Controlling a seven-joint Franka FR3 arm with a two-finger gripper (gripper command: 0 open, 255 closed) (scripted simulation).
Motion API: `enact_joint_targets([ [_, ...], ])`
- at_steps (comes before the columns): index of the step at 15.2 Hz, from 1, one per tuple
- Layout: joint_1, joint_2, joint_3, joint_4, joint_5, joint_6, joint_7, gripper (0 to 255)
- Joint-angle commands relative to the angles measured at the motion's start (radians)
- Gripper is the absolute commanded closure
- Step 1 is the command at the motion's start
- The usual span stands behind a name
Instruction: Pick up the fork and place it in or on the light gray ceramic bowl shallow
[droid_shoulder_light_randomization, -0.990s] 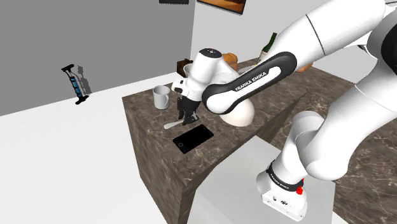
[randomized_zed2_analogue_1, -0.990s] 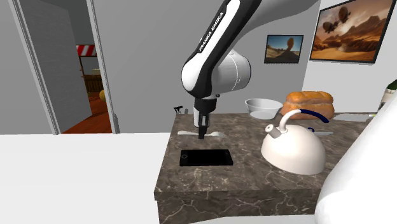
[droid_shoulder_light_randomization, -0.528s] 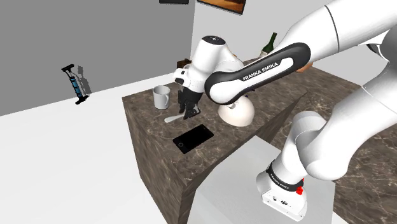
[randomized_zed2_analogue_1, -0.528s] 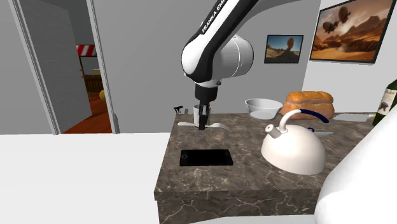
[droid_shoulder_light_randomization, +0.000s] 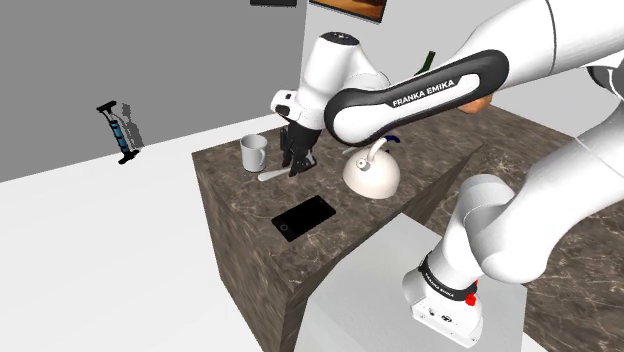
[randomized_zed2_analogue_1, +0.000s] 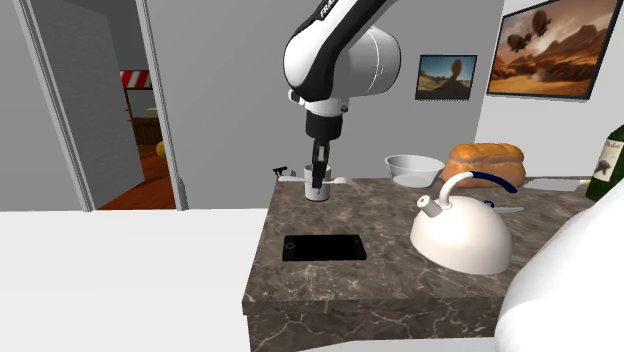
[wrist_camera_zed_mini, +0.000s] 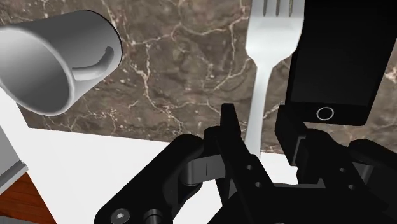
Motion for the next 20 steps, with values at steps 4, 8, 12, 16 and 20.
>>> enact_joint_targets([
  [4, 0.000, -0.034, 0.004, 0.044, 0.001, -0.078, -0.001, 255],
  [8, -0.007, -0.033, -0.015, 0.074, 0.002, -0.106, -0.029, 255],
  [12, -0.034, 0.025, -0.094, 0.127, 0.011, -0.097, -0.141, 255],
  [16, -0.054, 0.098, -0.171, 0.198, 0.038, -0.094, -0.257, 255],
  [20, -0.073, 0.185, -0.243, 0.288, 0.086, -0.099, -0.378, 255],
])
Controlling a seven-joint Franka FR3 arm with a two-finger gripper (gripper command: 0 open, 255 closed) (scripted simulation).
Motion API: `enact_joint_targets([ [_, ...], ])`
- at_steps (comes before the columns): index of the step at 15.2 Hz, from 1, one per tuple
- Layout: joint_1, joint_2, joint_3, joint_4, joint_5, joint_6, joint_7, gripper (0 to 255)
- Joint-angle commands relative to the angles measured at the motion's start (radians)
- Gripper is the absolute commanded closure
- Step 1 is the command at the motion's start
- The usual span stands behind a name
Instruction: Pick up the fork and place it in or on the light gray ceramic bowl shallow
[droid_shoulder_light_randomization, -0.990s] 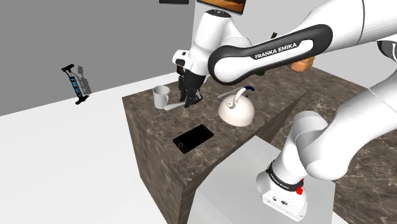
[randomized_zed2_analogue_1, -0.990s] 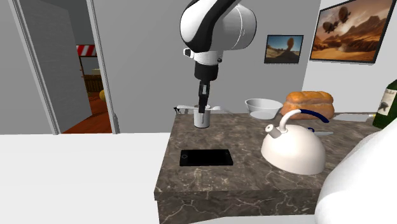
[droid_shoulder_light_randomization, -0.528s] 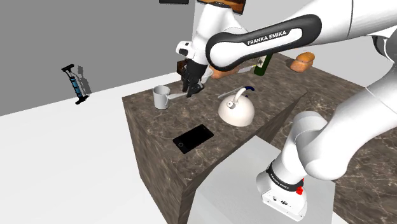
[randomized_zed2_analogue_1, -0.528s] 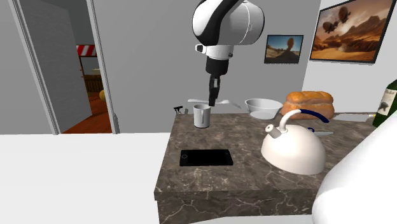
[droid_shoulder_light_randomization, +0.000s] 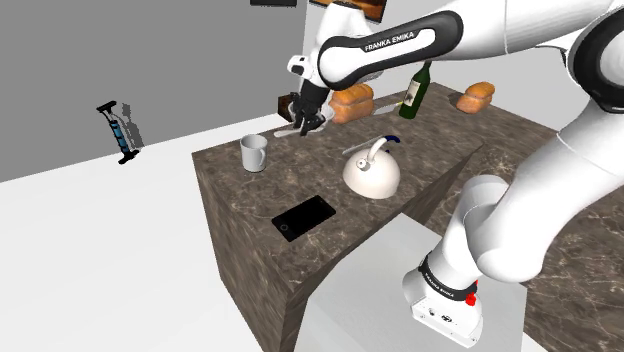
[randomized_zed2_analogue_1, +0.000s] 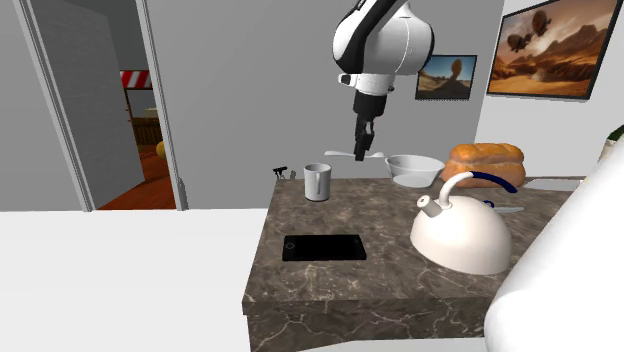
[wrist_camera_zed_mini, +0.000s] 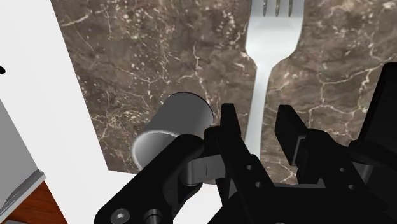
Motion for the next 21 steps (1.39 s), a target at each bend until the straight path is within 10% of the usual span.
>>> enact_joint_targets([
  [1, -0.008, 0.053, -0.035, 0.054, 0.031, -0.004, -0.064, 255],
  [11, -0.111, 0.348, -0.147, 0.375, 0.246, -0.088, -0.376, 255],
  [21, -0.347, 0.715, -0.139, 0.864, 0.443, -0.282, -0.576, 255],
])
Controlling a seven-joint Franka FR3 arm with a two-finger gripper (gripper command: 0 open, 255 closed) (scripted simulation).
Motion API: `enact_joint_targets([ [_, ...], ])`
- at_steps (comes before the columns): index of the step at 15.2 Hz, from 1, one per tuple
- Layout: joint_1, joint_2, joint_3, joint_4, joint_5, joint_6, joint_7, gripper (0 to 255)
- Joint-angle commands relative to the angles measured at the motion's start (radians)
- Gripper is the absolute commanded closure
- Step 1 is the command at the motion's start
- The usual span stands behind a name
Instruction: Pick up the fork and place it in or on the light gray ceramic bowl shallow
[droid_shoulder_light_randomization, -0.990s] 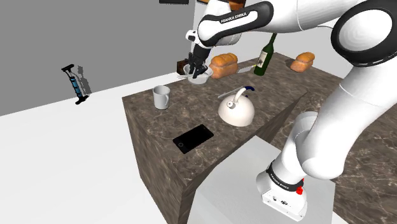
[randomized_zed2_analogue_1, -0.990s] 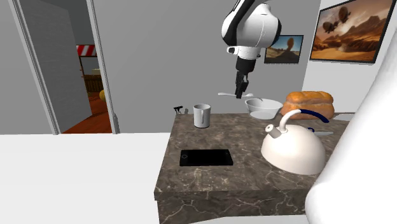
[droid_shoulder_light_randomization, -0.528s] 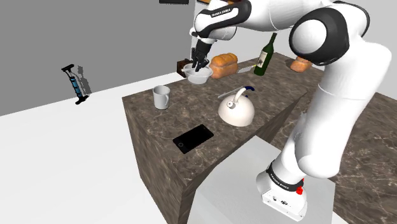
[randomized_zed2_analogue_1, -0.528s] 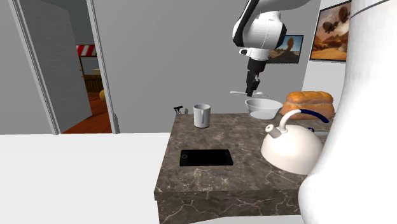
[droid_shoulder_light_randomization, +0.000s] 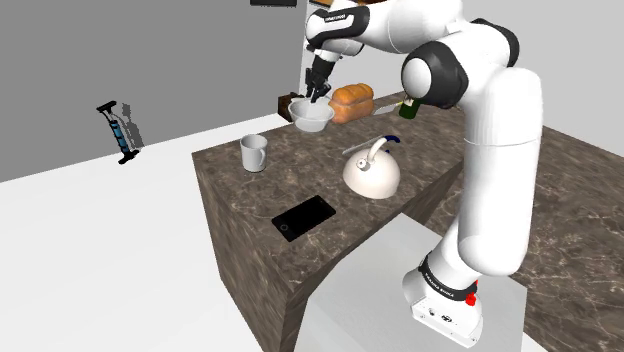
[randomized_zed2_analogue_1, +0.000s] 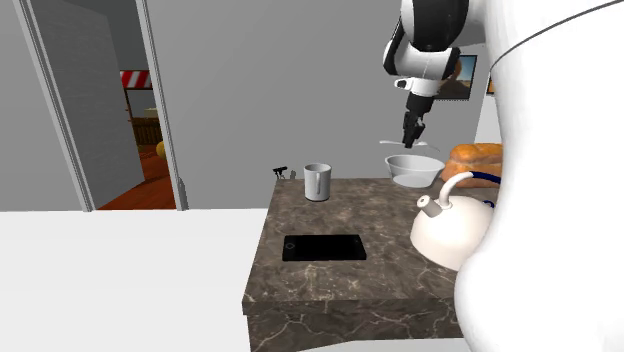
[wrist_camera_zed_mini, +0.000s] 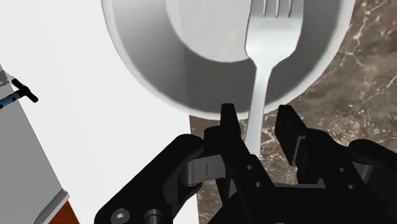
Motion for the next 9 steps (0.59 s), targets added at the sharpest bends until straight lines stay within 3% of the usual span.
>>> enact_joint_targets([
  [1, -0.065, 0.093, 0.010, 0.150, 0.035, -0.067, -0.023, 255],
  [3, -0.132, 0.189, 0.023, 0.304, 0.063, -0.129, -0.034, 255],
  [9, -0.124, 0.198, 0.032, 0.238, 0.073, -0.058, -0.054, 255],
])
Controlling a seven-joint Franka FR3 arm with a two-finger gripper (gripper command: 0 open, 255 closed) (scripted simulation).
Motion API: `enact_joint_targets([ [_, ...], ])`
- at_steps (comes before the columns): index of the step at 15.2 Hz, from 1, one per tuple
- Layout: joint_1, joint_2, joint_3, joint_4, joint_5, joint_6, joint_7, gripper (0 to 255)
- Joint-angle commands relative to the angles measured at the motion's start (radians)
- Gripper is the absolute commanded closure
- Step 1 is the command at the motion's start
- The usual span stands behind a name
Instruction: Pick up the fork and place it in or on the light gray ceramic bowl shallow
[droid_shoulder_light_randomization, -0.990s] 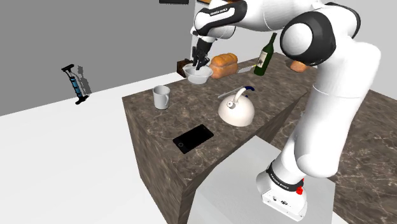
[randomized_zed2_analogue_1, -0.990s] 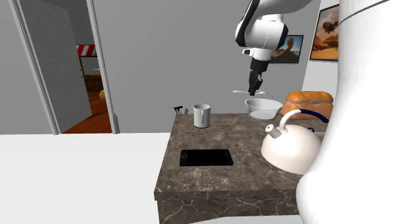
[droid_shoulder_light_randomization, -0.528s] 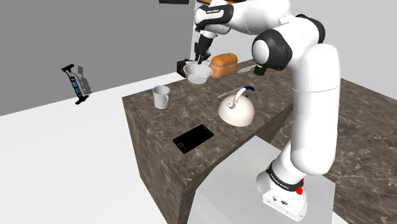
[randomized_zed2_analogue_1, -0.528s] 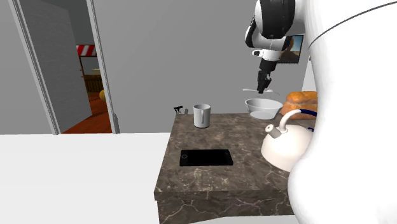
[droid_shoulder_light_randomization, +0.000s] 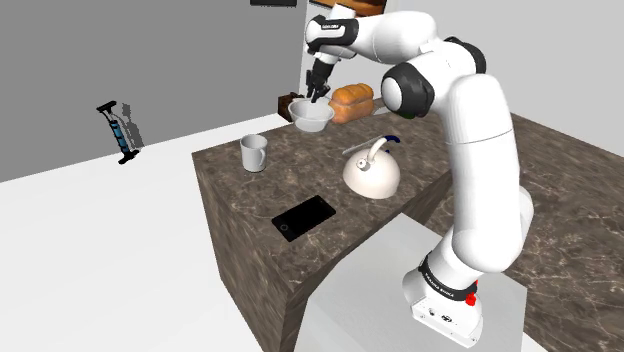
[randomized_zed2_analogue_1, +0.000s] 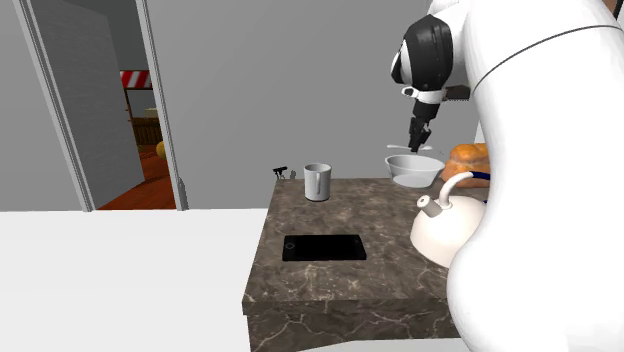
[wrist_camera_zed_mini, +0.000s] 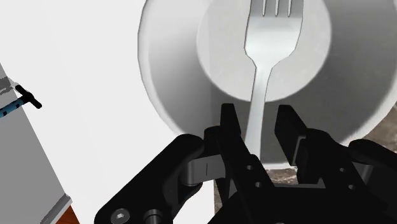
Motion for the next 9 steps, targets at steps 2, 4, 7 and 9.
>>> enact_joint_targets([
  [2, 0.002, 0.008, 0.004, -0.028, 0.007, 0.034, -0.010, 255],
  [4, 0.004, 0.017, 0.008, -0.051, 0.015, 0.065, -0.020, 255],
  [7, 0.004, 0.017, 0.008, -0.051, 0.015, 0.065, -0.020, 255],
  [9, 0.004, 0.017, 0.008, -0.051, 0.015, 0.065, -0.020, 255],
])
